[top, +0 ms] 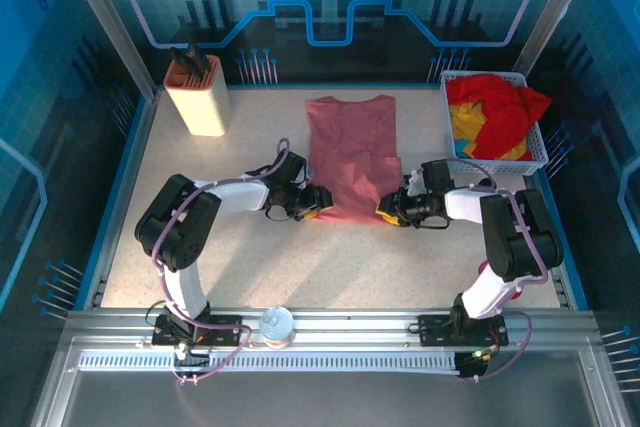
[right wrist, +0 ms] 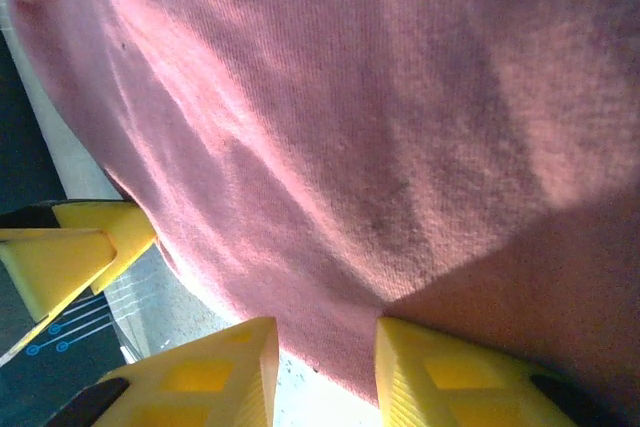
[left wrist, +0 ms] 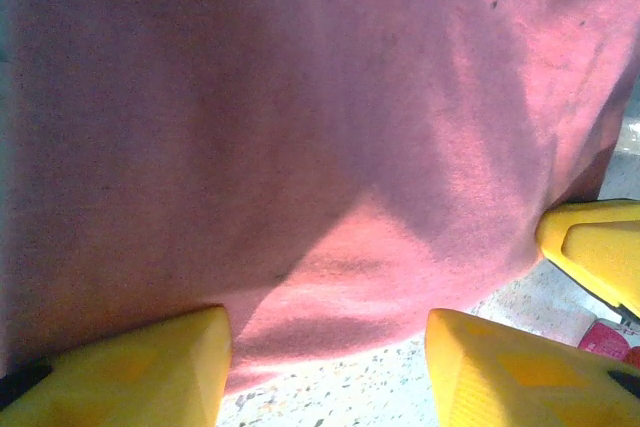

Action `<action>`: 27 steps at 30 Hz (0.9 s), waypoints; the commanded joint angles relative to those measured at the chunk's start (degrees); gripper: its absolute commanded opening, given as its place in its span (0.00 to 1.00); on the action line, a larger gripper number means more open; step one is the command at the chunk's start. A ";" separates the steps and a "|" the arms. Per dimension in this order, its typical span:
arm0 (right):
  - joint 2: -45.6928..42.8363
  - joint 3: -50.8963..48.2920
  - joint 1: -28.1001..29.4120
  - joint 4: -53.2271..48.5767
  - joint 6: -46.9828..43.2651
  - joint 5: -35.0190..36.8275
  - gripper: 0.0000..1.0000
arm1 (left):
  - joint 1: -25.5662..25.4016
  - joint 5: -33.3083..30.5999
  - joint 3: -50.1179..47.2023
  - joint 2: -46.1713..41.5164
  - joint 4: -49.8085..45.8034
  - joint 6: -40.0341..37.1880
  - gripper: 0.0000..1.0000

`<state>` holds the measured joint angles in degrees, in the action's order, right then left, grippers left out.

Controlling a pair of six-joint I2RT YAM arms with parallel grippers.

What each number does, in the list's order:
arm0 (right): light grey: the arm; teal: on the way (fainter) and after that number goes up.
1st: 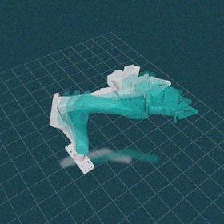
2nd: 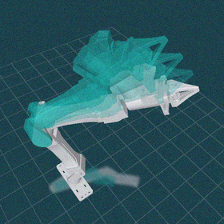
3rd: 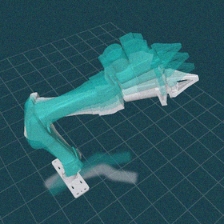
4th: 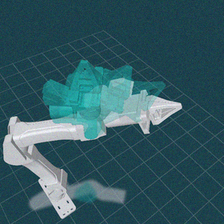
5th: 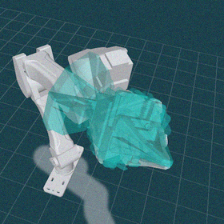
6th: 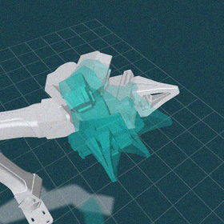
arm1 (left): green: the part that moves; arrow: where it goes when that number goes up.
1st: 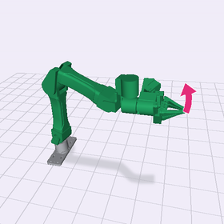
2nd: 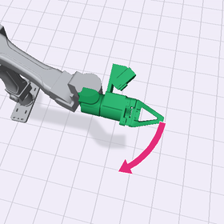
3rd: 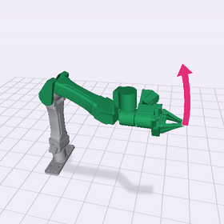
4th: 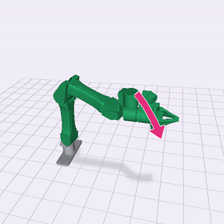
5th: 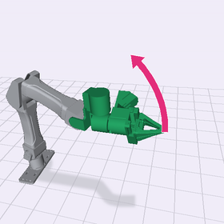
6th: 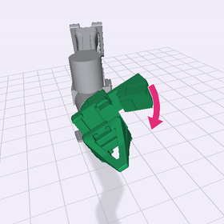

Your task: Fold and stack the t-shirts

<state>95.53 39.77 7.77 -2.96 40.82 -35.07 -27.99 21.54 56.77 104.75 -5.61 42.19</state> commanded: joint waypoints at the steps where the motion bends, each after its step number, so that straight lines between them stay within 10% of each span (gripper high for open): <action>1: -0.01 -1.05 -2.40 -5.33 -4.37 4.62 0.33 | 1.70 -1.89 -1.20 -0.62 -6.69 -4.43 0.55; 8: -7.53 4.89 -2.67 -14.55 -6.66 6.01 0.42 | 2.25 -1.09 0.95 -5.94 -14.01 -6.43 0.54; 18: -10.89 13.06 -4.23 -27.17 -6.85 11.90 0.90 | 5.59 0.61 8.21 -8.49 -22.91 -8.71 0.61; 27: -9.04 7.93 -3.47 -28.03 -7.05 13.68 0.76 | 5.23 2.38 1.44 -5.74 -17.07 -6.07 0.46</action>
<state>85.52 50.54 4.16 -29.28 33.65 -22.65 -22.44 22.41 60.16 97.32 -23.66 35.88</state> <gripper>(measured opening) 0.769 0.472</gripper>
